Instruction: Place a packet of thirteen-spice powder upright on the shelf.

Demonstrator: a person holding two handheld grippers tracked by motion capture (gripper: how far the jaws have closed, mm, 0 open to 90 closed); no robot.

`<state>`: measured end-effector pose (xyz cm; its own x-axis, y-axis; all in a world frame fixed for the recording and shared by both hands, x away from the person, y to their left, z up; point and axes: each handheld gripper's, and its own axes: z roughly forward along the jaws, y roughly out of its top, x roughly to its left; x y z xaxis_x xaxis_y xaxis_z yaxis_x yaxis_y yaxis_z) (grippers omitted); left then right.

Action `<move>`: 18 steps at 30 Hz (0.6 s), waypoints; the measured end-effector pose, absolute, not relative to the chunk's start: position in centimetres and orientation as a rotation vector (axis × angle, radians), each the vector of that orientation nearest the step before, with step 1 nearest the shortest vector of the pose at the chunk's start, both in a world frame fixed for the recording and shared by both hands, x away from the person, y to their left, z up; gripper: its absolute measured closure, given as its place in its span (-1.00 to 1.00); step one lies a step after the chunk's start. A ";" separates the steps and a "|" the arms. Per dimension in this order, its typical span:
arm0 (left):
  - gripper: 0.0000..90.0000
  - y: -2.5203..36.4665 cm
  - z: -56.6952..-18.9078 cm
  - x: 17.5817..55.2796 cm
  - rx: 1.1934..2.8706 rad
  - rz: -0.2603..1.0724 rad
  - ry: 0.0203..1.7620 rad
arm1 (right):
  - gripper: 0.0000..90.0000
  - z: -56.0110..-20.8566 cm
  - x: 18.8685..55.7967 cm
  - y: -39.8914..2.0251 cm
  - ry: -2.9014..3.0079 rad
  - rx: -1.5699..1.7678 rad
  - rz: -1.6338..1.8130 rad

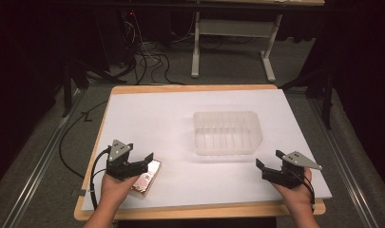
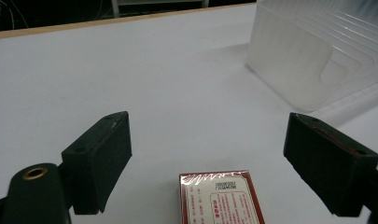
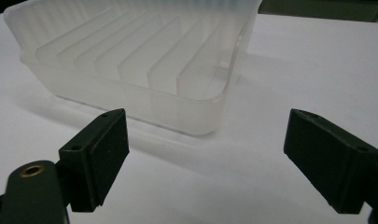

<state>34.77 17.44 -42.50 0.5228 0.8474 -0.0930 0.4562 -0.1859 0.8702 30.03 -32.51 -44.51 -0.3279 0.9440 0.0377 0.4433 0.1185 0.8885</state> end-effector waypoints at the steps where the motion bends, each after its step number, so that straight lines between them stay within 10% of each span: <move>1: -0.65 17.5 -42.6 34.8 1.823 0.520 1.085 | -0.68 -44.5 30.1 -32.5 1.837 1.338 1.165; 18: -0.65 17.4 -42.7 34.6 1.829 0.526 1.070 | -0.67 -44.6 30.1 -32.6 1.800 1.365 1.190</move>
